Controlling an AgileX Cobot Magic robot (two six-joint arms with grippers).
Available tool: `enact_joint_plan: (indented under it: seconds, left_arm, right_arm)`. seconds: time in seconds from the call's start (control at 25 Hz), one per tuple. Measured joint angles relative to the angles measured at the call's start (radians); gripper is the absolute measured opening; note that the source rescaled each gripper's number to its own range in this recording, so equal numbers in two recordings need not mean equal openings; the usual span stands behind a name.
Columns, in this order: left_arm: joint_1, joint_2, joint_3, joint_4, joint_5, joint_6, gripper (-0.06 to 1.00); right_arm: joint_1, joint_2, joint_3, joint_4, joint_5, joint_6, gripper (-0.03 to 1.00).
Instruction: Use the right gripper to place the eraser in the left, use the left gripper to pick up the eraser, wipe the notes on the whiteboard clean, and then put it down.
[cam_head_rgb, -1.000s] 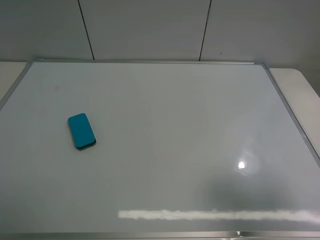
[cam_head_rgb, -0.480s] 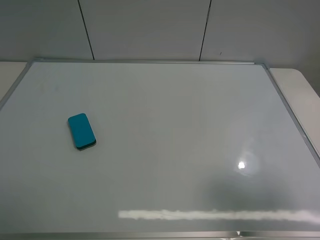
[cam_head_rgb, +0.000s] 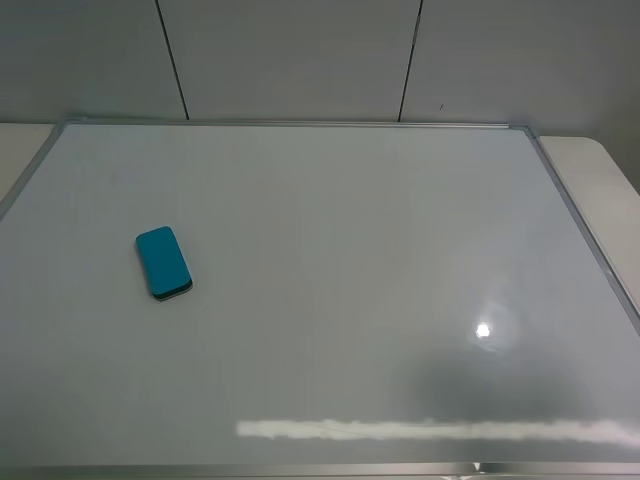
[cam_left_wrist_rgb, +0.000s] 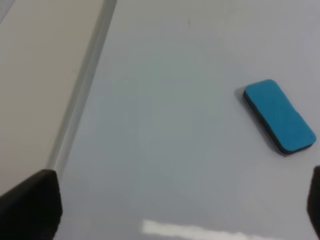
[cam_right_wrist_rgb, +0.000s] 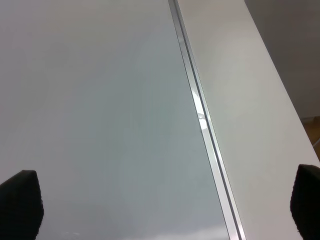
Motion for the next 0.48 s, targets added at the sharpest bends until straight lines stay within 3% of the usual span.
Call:
enact_joint_plan:
  seconds: [0.48]
  left_arm:
    - [0.0, 0.0, 0.0, 0.0, 0.0, 0.0, 1.0]
  right_arm:
    - [0.0, 0.0, 0.0, 0.0, 0.0, 0.0, 1.0]
